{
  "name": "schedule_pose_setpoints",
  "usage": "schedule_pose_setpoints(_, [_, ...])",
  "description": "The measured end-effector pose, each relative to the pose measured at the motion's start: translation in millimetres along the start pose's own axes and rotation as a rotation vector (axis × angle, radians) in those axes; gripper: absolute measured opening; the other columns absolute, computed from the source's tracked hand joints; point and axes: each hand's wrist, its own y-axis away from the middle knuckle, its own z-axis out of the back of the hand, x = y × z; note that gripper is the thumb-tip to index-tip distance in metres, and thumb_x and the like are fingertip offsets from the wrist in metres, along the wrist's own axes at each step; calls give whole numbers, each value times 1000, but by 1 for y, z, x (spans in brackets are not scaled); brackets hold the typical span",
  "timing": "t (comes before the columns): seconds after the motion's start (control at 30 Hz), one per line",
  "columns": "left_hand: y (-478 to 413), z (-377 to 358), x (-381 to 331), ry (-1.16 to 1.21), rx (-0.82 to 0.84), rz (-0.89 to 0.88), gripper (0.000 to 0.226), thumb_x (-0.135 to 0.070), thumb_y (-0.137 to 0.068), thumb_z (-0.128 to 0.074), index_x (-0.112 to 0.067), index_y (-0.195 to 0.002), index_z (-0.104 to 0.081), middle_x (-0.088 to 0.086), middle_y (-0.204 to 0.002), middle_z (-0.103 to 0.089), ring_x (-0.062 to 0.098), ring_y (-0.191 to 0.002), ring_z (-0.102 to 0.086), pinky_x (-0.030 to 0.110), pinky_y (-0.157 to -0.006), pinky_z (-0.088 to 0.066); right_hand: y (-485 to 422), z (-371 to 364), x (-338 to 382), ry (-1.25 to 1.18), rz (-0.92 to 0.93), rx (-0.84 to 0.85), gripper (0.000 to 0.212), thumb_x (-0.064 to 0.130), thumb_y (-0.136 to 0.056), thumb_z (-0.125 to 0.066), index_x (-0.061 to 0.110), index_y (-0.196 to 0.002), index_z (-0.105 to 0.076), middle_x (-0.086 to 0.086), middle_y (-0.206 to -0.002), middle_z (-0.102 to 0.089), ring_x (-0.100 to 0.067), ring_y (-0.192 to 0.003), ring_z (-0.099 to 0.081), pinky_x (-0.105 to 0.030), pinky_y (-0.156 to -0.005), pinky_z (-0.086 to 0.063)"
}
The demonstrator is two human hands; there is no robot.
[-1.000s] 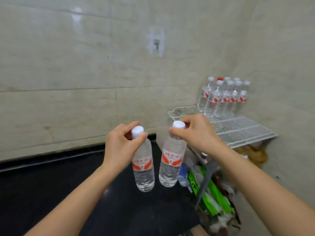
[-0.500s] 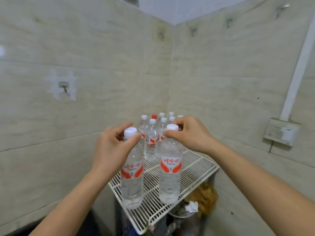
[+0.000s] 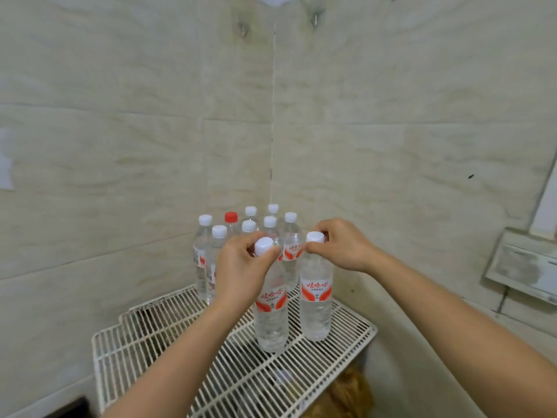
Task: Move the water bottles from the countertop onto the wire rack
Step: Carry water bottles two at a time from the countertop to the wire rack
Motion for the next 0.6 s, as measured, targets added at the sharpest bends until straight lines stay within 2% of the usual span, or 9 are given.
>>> schedule_pose_setpoints(0.07, [-9,-23,5,-49,-3,13,12,-28,-77,-69,-16,-76,-71,9,-63,-65,15,-55,-53,41,-58,-49,-17,2,-22,-25,17,3,29,29,-80,-71,2,-81,-65,-2,-73,-56,-14,-64,-48,-31,-58,-37])
schedule_pose_setpoints(0.13, [-19,-45,12,-85,-10,29,20,-31,-77,-68,-11,-77,-70,14,-69,-67,28,-64,-60,47,-62,-51,-34,3,-42,-51,47,25,22,28,-80,-72,7,-79,-65,1,-73,-56,-13,-65,-49,-30,-59,-38])
schedule_pose_setpoints(0.17, [-24,-54,16,-103,-20,35,22,-32,-76,-68,-10,-78,-70,14,-71,-68,29,-68,-62,49,-63,-52,-42,3,-52,-66,64,35,20,28,-80,-72,9,-79,-65,2,-72,-55,-13,-65,-49,-30,-60,-38])
schedule_pose_setpoints(0.3, [-38,-86,20,-164,-77,59,20,-32,-76,-71,-12,-79,-71,9,-70,-70,25,-68,-64,48,-63,-54,-71,-7,-82,-139,115,22,22,28,-78,-71,7,-81,-64,-1,-72,-58,-14,-64,-47,-32,-60,-38])
schedule_pose_setpoints(0.43, [-49,-107,23,-220,-107,84,19,-32,-77,-71,-14,-73,-69,6,-63,-66,23,-63,-61,38,-59,-50,-95,-17,-100,-193,154,63,24,30,-78,-70,8,-79,-62,3,-68,-54,-12,-61,-46,-31,-58,-37])
schedule_pose_setpoints(0.6, [-62,-119,32,-250,-182,114,22,-31,-77,-72,-10,-77,-70,7,-65,-68,21,-65,-63,39,-60,-51,-115,-28,-113,-185,211,137,18,30,-81,-68,13,-81,-62,4,-72,-56,-12,-65,-49,-33,-63,-42])
